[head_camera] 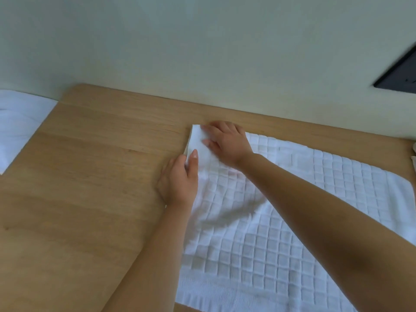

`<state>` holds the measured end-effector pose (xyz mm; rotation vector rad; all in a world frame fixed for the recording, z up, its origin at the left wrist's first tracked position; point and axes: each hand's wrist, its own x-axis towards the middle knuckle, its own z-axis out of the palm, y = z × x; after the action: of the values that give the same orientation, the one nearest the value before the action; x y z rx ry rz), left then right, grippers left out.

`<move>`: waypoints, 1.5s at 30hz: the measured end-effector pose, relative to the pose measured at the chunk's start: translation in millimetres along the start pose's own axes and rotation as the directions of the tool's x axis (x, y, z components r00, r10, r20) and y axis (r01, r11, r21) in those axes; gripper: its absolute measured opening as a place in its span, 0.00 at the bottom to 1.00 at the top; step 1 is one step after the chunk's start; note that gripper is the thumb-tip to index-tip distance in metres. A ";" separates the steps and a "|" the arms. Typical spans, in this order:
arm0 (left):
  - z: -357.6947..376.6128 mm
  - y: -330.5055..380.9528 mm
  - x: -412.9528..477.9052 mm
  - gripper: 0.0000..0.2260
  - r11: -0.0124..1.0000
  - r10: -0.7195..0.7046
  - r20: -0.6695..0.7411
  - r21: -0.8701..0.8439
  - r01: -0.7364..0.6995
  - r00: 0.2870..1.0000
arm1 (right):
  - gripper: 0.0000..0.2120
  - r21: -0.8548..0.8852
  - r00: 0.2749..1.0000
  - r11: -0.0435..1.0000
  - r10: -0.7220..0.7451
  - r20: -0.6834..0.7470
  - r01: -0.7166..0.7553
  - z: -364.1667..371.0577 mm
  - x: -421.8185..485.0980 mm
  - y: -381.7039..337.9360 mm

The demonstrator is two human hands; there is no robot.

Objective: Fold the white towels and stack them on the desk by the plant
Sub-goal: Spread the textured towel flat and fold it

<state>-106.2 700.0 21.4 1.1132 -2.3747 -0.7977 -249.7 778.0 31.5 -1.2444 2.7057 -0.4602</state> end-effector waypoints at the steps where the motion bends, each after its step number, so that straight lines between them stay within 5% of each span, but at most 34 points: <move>1: -0.6 0.0 0.1 0.22 1.000 -0.009 0.012 0.005 0.009 1.000 | 0.21 0.024 1.000 0.999 0.022 -0.011 -0.022 1.6 5.3 1.2; 10: -6.5 -3.4 8.7 0.25 0.995 0.010 0.048 0.098 -0.015 0.999 | 0.14 0.037 0.997 0.998 -0.038 -0.073 0.040 -8.3 35.8 15.4; 18: -4.2 -0.4 18.4 0.22 0.985 0.012 0.049 0.170 -0.021 0.999 | 0.20 -0.126 0.995 0.991 0.030 -0.098 -0.042 -1.5 47.3 23.7; 25: -6.8 4.2 12.4 0.20 0.971 0.050 0.124 0.226 -0.078 0.991 | 0.19 -0.105 0.984 0.994 -0.005 -0.176 -0.014 -2.4 20.2 42.9; 37: -4.0 -0.7 23.2 0.15 0.974 0.073 0.115 0.205 -0.096 0.991 | 0.21 -0.295 0.999 0.955 -0.020 -0.042 0.006 -18.1 26.0 39.9; 42: 4.4 15.1 7.7 0.14 0.931 0.108 -0.178 0.363 -0.036 0.978 | 0.21 0.120 0.916 0.988 0.138 -0.377 -0.099 -20.5 -25.0 47.7; 45: 20.2 54.0 -5.3 0.15 0.939 0.312 -0.070 0.174 -0.297 0.947 | 0.19 0.433 0.861 0.895 0.299 -0.412 -0.103 -25.0 -76.8 53.5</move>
<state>-144.8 738.8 40.2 0.7897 -2.4800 -0.4407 -244.0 874.6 36.9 -0.7931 2.8473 -1.3619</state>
